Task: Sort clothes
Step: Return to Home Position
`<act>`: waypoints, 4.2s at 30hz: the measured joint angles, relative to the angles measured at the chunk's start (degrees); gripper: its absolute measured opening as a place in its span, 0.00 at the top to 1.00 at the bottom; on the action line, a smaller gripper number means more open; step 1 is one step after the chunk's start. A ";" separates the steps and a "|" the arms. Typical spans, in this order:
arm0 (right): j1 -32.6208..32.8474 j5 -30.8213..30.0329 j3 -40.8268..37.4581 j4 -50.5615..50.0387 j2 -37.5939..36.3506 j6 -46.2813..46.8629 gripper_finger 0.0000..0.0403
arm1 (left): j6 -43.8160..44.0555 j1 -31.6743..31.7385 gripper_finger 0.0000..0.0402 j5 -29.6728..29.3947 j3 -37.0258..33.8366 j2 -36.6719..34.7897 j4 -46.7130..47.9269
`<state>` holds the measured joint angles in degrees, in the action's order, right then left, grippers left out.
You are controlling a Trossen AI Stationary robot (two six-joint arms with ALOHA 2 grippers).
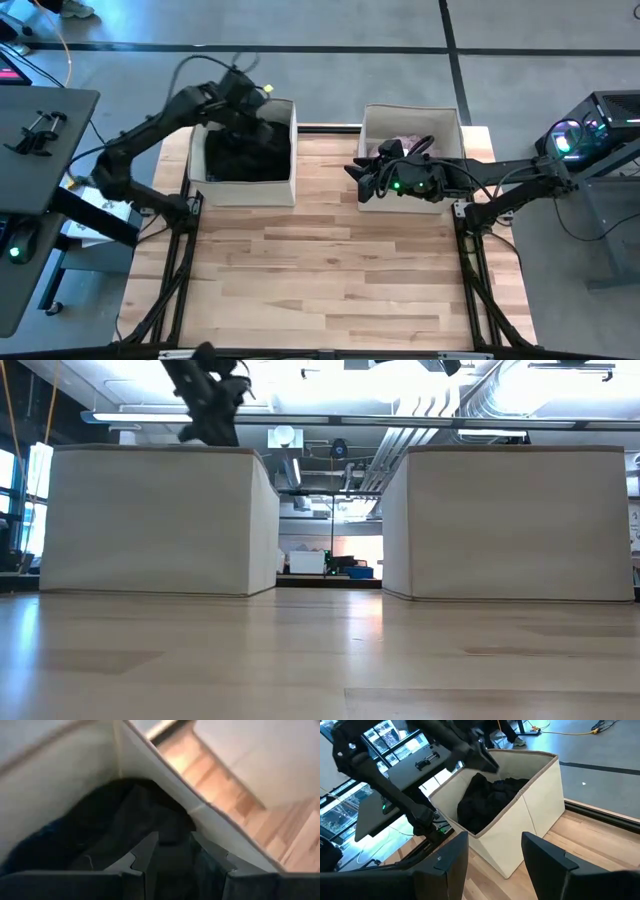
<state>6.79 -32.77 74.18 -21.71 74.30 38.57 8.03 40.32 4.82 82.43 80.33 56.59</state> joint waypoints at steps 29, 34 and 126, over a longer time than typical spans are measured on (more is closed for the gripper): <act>-0.04 3.31 -0.01 -1.73 -0.16 1.25 0.57 | -2.10 -4.60 0.75 -7.24 -3.91 4.78 1.77; -0.45 3.80 -0.01 -1.70 -3.13 -1.52 0.57 | -0.77 -4.88 0.75 -7.17 -3.87 -6.18 1.72; 4.87 28.38 -72.97 21.76 -73.22 -45.62 1.00 | 32.47 -28.05 0.75 -1.93 -57.16 -55.51 -66.61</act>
<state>11.66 -4.40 1.21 0.05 1.08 -7.05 40.49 12.27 2.89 25.28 24.82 -10.02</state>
